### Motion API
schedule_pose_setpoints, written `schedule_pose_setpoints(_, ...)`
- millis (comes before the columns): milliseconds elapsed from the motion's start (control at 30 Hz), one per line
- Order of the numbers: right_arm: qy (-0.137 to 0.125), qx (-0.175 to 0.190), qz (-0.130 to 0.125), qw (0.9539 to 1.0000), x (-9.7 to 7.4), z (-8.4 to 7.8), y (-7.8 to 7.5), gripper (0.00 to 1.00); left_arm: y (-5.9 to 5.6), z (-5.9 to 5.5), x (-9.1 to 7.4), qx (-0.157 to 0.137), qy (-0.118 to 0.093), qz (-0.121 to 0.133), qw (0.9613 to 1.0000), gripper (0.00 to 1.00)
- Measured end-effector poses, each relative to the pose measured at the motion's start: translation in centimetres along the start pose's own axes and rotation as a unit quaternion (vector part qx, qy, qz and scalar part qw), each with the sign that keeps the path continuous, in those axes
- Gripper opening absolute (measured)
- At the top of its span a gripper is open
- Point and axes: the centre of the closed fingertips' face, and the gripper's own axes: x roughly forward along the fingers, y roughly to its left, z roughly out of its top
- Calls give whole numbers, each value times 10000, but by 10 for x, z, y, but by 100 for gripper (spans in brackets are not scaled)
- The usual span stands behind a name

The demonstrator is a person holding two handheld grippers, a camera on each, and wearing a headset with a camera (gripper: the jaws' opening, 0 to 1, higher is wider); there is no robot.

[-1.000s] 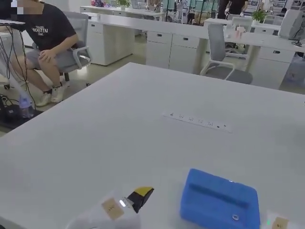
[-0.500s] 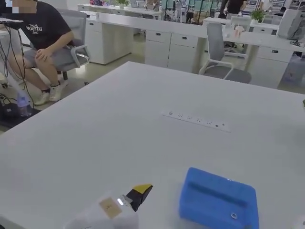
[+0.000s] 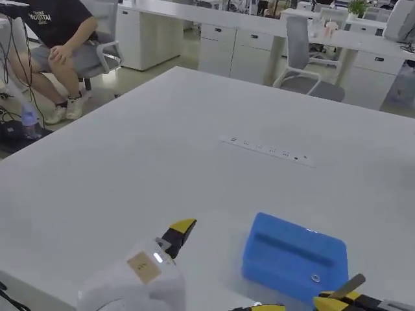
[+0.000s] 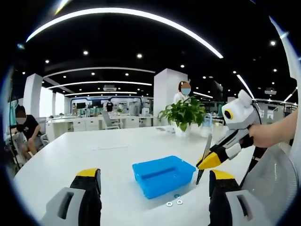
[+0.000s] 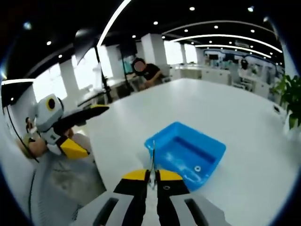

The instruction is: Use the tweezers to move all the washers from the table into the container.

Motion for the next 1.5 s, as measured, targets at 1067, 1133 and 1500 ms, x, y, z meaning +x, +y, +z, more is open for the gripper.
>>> schedule_pose_setpoints(1067,-244,525,-59,9983,3,33,-29,4,-2,-12,2,-127,276,-116,9995,96)
schedule_pose_setpoints(1133,-235,496,-56,9985,4,36,-31,4,-3,-12,2,-142,291,-128,9994,96)
schedule_pose_setpoints(1500,-127,396,-28,9991,13,48,-44,4,-3,-13,1,-133,316,-122,9993,95)
